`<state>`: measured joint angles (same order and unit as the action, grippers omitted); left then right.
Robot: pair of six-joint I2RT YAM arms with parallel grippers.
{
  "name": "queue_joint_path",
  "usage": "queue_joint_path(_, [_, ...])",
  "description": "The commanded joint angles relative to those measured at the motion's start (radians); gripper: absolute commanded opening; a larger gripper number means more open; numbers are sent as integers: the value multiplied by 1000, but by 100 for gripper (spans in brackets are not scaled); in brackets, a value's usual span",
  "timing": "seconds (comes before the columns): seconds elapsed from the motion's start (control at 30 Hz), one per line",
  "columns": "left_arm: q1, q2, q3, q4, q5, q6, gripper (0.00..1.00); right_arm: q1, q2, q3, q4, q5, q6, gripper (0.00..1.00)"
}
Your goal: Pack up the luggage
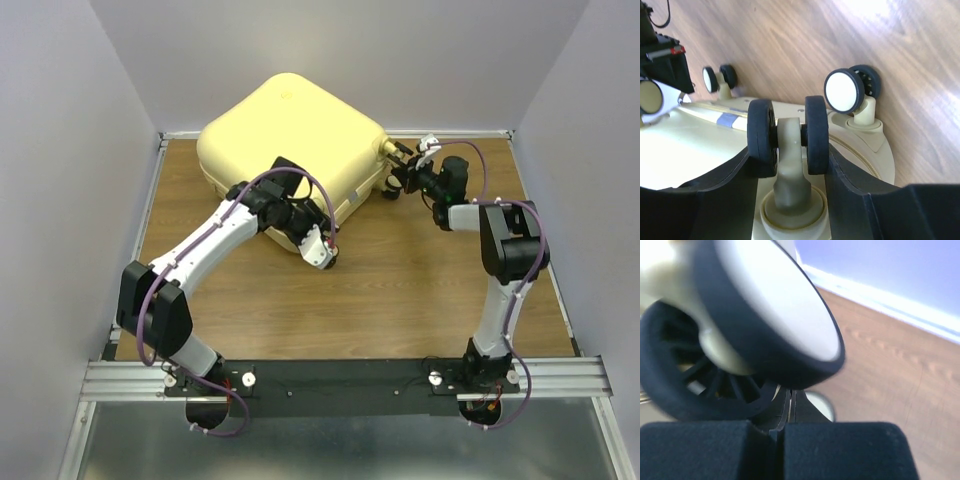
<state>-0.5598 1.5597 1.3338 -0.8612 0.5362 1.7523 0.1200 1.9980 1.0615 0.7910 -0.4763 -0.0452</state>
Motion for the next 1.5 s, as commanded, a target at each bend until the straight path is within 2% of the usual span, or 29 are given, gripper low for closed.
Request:
queue_joint_path(0.0, [153,154,-82,-263,-429,39,0,-117,151,172,194,21,-73,1])
queue_joint_path(0.13, [169,215,-10,-263,-456,67,0,-141,286,340,201,-71,-73,0])
queue_joint_path(0.4, [195,341,108,-263,-492,119,0,-140,603,820,188,-189,-41,1])
queue_joint_path(0.63, [201,390,179,-263,-429,125,1,-99,866,1213,157,-217,41,1])
queue_joint_path(0.67, [202,396,220,-262,-404,99,6,-79,889,1245,154,-217,44,1])
queue_joint_path(0.7, [204,396,243,-262,-378,83,25,-68,918,1271,149,-226,44,1])
queue_joint_path(0.77, [222,382,327,-262,-262,47,43,-45,918,1276,151,-248,66,1])
queue_joint_path(0.8, [228,375,355,-260,-216,11,56,-37,909,1261,152,-272,76,0])
queue_joint_path(0.83, [241,363,381,-260,-120,-5,61,-31,883,1238,155,-287,76,1])
queue_joint_path(0.9, [267,315,441,-259,-24,-45,93,-16,843,1140,178,-323,74,1])
queue_joint_path(0.97, [285,248,471,-249,128,-86,93,-3,776,1027,198,-346,79,1])
queue_joint_path(1.0, [306,222,472,-198,174,-127,93,1,754,982,220,-370,80,1])
queue_joint_path(1.03, [314,192,469,-155,236,-281,93,6,728,944,232,-383,73,1])
queue_joint_path(1.07, [328,130,440,-101,257,-365,93,16,684,907,244,-390,65,1])
queue_joint_path(1.13, [385,54,375,133,257,-578,93,29,638,803,275,-424,56,1])
queue_joint_path(1.17, [411,-26,288,231,231,-808,93,41,601,773,284,-435,56,1])
queue_joint_path(1.2, [435,-65,239,462,190,-935,93,46,587,746,301,-455,26,1])
queue_joint_path(1.23, [507,-102,193,572,83,-1047,93,53,572,697,310,-462,10,1])
queue_joint_path(1.27, [543,-149,118,670,29,-1264,96,64,555,677,315,-472,1,1])
queue_joint_path(1.3, [595,-156,102,785,-7,-1322,98,70,529,657,329,-488,-5,1])
queue_joint_path(1.37, [700,-110,134,809,-127,-1424,98,84,499,594,340,-505,-19,0])
queue_joint_path(1.43, [754,-40,194,759,-238,-1525,97,93,452,545,353,-538,-36,1])
queue_joint_path(1.47, [814,53,273,730,-251,-1548,96,107,435,487,358,-551,-44,0])
